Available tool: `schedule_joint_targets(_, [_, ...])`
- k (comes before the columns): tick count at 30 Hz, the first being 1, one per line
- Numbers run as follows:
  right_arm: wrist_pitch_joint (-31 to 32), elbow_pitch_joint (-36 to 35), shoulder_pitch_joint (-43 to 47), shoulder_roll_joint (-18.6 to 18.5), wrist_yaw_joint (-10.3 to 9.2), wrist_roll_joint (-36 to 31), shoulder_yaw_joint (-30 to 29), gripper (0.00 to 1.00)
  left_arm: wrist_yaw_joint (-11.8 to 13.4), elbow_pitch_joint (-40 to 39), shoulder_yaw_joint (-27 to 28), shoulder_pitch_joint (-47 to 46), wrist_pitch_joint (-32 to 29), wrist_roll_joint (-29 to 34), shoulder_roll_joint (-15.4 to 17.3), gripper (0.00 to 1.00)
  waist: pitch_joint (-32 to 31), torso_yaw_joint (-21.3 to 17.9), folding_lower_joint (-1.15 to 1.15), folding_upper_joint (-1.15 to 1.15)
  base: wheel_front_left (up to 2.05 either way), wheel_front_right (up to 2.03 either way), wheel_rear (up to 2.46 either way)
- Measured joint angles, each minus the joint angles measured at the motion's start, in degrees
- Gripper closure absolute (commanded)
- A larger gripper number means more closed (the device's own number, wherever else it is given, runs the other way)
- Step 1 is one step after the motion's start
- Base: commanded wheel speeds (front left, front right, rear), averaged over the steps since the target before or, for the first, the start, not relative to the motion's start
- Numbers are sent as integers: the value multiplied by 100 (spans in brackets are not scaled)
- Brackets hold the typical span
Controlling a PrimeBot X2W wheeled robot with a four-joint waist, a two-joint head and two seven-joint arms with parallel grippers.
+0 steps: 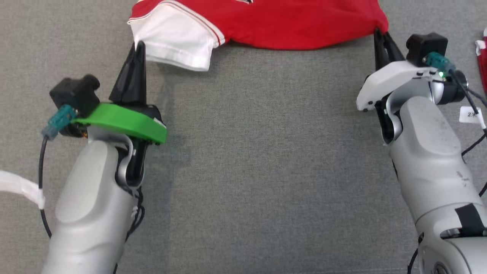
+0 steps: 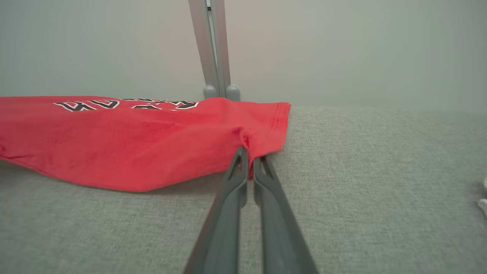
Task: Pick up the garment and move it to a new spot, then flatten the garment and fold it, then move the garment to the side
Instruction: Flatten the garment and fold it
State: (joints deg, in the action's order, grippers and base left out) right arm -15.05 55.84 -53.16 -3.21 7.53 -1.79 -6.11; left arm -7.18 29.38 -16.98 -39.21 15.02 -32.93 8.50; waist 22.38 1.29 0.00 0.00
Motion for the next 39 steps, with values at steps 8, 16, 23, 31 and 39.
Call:
schedule_joint_targets(8, [-1,-784,1242,-31,0,982,515,100,-13,-853,-27,1436,-9,-183,142,100,-613,-37,0,0,0,0,0])
schedule_joint_targets(16, [53,-1763,2831,-223,0,1986,717,100,423,-1976,-197,3069,-370,-137,413,100,-1370,-54,0,0,0,0,0])
schedule_joint_targets(23, [513,-2920,4287,-219,0,2218,586,100,875,-2965,-289,4319,-804,-238,538,100,-1930,-29,0,0,0,0,0])
schedule_joint_targets(31, [1225,-4375,5729,-49,0,2056,201,100,1225,-3721,-319,5276,-1296,-359,786,100,-2254,9,-1,0,0,0,0])
schedule_joint_targets(39, [1621,-4749,6024,26,0,1815,158,100,1326,-3855,-398,5437,-1485,-399,855,100,-2239,-38,-1,0,0,0,0])
